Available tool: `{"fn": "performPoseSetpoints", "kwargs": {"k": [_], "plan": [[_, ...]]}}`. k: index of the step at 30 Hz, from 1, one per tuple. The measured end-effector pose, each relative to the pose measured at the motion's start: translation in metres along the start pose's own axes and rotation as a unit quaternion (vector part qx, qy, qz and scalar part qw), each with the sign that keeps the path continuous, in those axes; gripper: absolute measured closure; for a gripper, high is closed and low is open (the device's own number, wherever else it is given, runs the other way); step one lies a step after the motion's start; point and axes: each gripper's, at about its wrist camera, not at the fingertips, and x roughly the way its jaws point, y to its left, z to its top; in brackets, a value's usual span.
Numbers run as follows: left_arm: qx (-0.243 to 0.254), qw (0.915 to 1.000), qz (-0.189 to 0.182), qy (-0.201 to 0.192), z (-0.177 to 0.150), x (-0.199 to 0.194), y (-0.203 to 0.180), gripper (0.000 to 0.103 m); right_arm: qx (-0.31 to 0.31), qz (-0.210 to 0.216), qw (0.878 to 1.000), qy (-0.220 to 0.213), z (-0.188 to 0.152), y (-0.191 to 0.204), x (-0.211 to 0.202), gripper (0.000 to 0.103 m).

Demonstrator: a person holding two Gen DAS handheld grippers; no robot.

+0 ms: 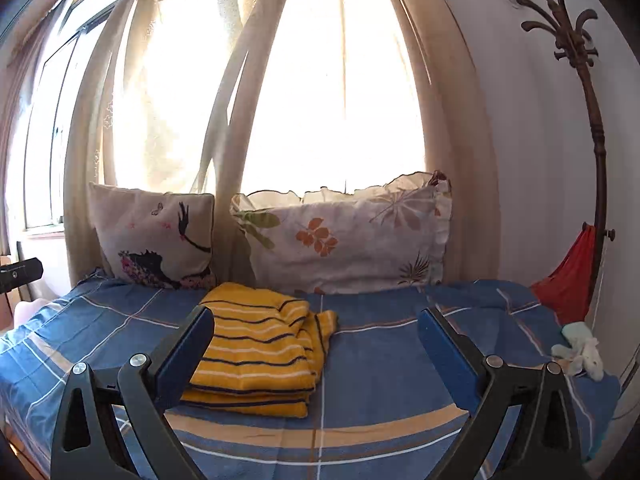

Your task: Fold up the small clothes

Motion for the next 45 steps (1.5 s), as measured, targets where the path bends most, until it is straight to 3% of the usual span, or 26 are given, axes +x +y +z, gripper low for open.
{"fn": "performPoseSetpoints", "kwargs": {"k": [2, 4, 8, 15, 20, 22, 24, 26, 29, 33, 36, 40, 45], "plan": [[0.004, 0.9999, -0.011, 0.01, -0.004, 0.001, 0.001, 0.0, 0.025, 0.012, 0.995, 0.093, -0.008, 0.003, 0.02, 0.0], [0.012, 0.9993, -0.015, 0.033, -0.01, 0.008, 0.003, 0.0, 0.067, 0.001, 0.982, 0.178, -0.024, 0.0, 0.042, 0.0], [0.021, 0.9935, -0.057, 0.096, -0.026, 0.03, 0.01, 0.0, 0.1, -0.023, 0.963, 0.248, -0.053, 0.002, 0.06, 0.0], [0.052, 0.9872, -0.062, 0.137, -0.033, 0.055, 0.024, 0.0, 0.093, -0.065, 0.964, 0.239, -0.052, 0.016, 0.046, 0.0], [0.048, 0.9877, -0.059, 0.137, -0.032, 0.061, 0.025, 0.0, 0.126, -0.08, 0.977, 0.154, -0.042, 0.008, 0.018, 0.0], [0.047, 0.988, -0.056, 0.136, -0.034, 0.06, 0.023, 0.0, 0.158, -0.054, 0.978, 0.127, -0.044, -0.003, 0.015, 0.0], [0.055, 0.9885, -0.044, 0.134, -0.036, 0.057, 0.018, 0.0, 0.182, -0.036, 0.968, 0.169, -0.046, -0.016, 0.031, 0.0], [0.064, 0.989, -0.027, 0.131, -0.037, 0.055, 0.014, 0.0, 0.174, -0.06, 0.96, 0.209, -0.051, -0.026, 0.045, 0.0], [0.071, 0.9885, -0.003, 0.133, -0.036, 0.054, 0.005, 0.0, 0.161, -0.078, 0.963, 0.201, -0.058, -0.035, 0.045, 0.0], [0.082, 0.9858, 0.027, 0.144, -0.04, 0.057, -0.014, 0.0, 0.127, -0.05, 0.972, 0.191, -0.061, -0.034, 0.048, 0.0], [0.084, 0.9804, 0.039, 0.174, -0.049, 0.067, -0.029, 0.0, 0.105, -0.003, 0.975, 0.194, -0.062, -0.033, 0.057, 0.0], [0.075, 0.9726, 0.046, 0.215, -0.063, 0.08, -0.046, 0.0, 0.106, 0.055, 0.971, 0.207, -0.062, -0.034, 0.076, 0.0], [0.079, 0.9668, 0.05, 0.238, -0.073, 0.088, -0.063, 0.0, 0.106, 0.075, 0.967, 0.218, -0.061, -0.039, 0.088, 0.0]]}}
